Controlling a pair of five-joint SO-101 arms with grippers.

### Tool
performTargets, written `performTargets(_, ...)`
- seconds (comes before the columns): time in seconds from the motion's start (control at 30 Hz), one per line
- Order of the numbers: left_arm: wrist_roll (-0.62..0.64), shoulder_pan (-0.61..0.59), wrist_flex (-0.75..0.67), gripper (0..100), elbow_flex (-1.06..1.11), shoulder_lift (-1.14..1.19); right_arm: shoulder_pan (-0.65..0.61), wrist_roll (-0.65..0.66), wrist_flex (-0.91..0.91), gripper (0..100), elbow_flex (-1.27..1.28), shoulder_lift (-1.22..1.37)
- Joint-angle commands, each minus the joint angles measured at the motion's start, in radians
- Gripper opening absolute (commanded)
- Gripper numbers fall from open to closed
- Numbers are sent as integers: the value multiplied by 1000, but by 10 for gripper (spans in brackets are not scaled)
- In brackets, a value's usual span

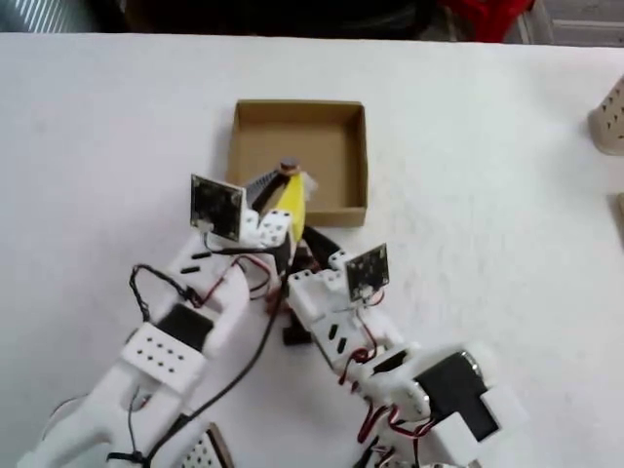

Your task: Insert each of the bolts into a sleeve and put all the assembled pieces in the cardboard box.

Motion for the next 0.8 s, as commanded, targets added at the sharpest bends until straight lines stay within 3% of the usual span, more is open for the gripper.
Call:
performTargets(0.0,-8,33,-29,21,-57,1,-5,-9,-27,16,-20,-7)
performTargets(0.6,-8,13,-74,21,-78,136,-4,-8,-28,16,-18,-8)
performTargets(0.77,-8,12,-26,21,-72,84,-4,-8,-28,16,-18,-8)
